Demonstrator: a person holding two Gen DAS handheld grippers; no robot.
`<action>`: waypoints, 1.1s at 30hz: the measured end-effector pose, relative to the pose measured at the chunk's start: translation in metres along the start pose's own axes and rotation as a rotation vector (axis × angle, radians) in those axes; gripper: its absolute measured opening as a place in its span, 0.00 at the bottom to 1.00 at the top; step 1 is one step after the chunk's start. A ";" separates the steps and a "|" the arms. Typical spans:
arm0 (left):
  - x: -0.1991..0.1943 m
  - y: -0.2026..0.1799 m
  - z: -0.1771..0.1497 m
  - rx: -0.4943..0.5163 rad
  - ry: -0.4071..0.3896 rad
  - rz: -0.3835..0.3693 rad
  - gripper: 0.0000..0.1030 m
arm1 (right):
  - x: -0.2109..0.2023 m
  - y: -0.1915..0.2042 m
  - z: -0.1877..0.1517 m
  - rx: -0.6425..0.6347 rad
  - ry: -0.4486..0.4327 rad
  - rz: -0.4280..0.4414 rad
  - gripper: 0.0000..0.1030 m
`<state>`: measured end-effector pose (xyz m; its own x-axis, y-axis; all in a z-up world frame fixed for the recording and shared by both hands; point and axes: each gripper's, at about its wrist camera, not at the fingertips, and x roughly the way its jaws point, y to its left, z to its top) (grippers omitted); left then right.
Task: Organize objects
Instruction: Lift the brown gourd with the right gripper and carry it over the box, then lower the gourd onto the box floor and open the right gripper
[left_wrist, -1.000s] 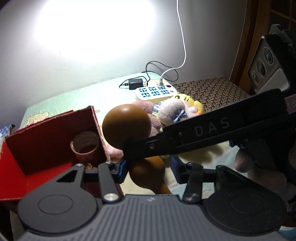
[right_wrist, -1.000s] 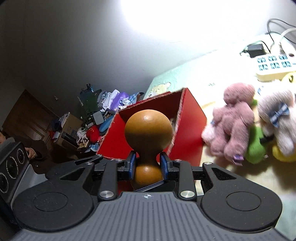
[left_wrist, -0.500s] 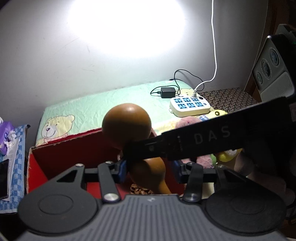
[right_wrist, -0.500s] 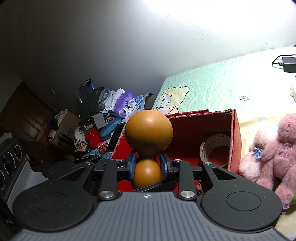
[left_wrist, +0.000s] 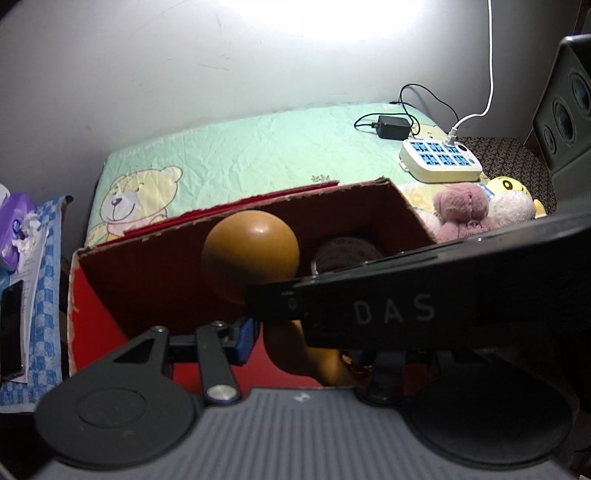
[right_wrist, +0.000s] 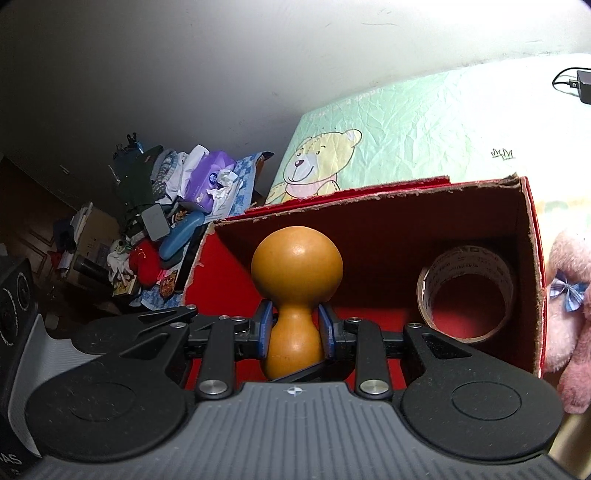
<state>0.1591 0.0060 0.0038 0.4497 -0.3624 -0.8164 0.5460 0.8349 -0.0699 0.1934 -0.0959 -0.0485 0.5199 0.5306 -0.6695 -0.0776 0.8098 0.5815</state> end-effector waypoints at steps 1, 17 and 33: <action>0.005 0.002 -0.001 -0.002 0.013 -0.006 0.47 | 0.003 -0.003 -0.001 0.013 0.010 -0.001 0.29; 0.056 0.010 -0.012 0.055 0.200 0.050 0.49 | 0.039 -0.035 -0.006 0.136 0.094 -0.128 0.12; 0.031 0.059 -0.027 -0.070 0.133 0.150 0.50 | 0.033 -0.018 0.010 0.118 0.112 0.025 0.18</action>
<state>0.1862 0.0553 -0.0409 0.4222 -0.1783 -0.8888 0.4280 0.9035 0.0221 0.2202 -0.0955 -0.0770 0.4204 0.5798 -0.6979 0.0150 0.7646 0.6443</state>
